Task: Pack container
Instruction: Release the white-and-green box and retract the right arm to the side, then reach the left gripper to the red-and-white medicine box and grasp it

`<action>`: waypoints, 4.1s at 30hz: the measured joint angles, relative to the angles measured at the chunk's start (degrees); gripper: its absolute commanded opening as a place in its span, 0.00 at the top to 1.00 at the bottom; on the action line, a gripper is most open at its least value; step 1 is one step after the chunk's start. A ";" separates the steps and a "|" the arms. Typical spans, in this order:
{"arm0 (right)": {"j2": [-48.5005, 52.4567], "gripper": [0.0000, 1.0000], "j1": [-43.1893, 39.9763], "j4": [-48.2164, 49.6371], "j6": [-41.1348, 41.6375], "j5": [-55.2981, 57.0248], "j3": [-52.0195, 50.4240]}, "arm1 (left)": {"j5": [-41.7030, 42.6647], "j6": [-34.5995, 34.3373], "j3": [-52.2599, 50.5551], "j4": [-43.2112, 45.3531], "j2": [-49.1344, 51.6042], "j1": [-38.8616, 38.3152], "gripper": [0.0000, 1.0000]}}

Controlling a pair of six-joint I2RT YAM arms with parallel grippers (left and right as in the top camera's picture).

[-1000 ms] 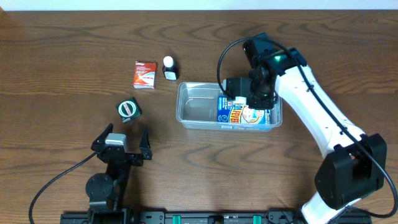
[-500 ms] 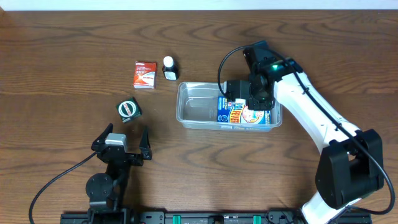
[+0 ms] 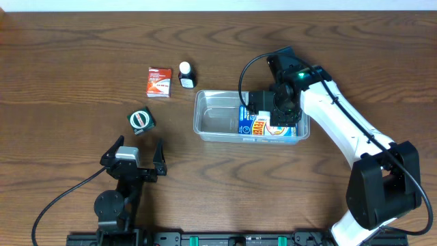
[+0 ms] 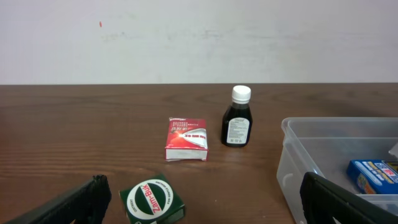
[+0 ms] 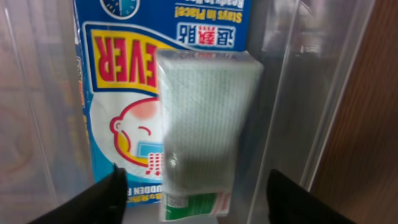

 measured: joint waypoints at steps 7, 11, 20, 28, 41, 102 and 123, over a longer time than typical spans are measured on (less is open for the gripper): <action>0.00 0.04 0.00 0.42 0.35 0.00 -0.02 | 0.00 0.00 0.00 0.00 0.00 0.00 0.02; 0.00 0.01 0.09 0.72 1.88 -0.35 -0.02 | 0.00 0.00 0.00 0.00 0.00 0.00 0.02; -1.99 0.01 3.85 0.13 12.22 -0.90 4.09 | -0.02 0.00 0.00 0.00 0.00 0.00 0.02; -13.53 0.01 6.47 0.17 30.67 -0.98 11.72 | -0.02 0.00 0.00 0.00 0.00 0.00 0.02; -20.68 0.01 -17.00 -2.32 67.69 1.11 12.26 | 0.00 0.00 0.00 0.00 0.00 0.00 0.02; -19.67 0.01 -33.86 -7.58 79.23 -2.56 12.11 | 2.80 4.72 59.91 -6.14 99.49 0.00 0.02; -19.67 0.01 -33.86 -7.56 79.23 -2.56 12.11 | -1.49 4.70 59.91 6.88 111.43 -0.59 0.02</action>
